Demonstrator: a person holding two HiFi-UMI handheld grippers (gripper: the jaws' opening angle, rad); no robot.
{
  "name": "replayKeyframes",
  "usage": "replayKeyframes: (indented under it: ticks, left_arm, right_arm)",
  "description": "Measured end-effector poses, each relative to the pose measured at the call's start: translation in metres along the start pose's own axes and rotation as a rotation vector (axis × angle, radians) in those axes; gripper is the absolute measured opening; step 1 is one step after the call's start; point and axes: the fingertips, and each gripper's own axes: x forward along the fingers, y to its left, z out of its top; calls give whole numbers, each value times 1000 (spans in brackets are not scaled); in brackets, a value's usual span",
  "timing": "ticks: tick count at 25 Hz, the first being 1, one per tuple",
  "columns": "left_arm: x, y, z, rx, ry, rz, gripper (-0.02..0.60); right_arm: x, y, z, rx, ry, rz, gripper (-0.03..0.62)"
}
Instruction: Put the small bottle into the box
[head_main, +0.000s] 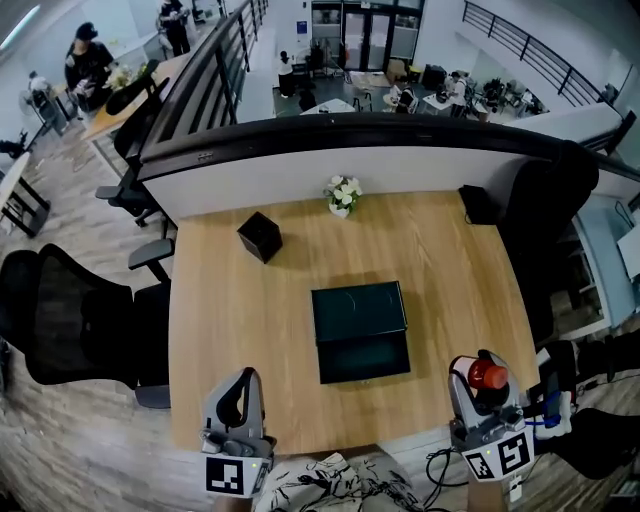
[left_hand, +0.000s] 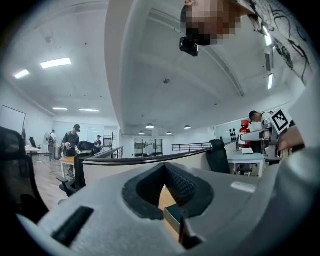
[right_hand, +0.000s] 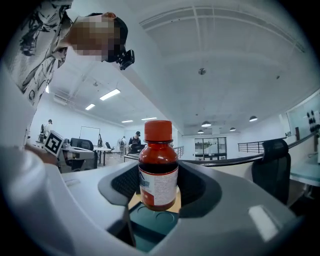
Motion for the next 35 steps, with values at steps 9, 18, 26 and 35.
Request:
replayKeyframes:
  ticks: [9, 18, 26, 35]
  left_arm:
    - [29, -9, -20, -70, 43, -37, 0]
    - [32, -35, -44, -101, 91, 182, 0]
    - [16, -68, -57, -114, 144, 303, 0]
    - [5, -83, -80, -147, 185, 354, 0]
  right_arm:
    - [67, 29, -42, -188, 144, 229, 235]
    - [105, 57, -149, -361, 376, 634, 235]
    - [118, 90, -257, -534, 553, 910, 235]
    - [113, 118, -341, -660, 833, 1014, 235]
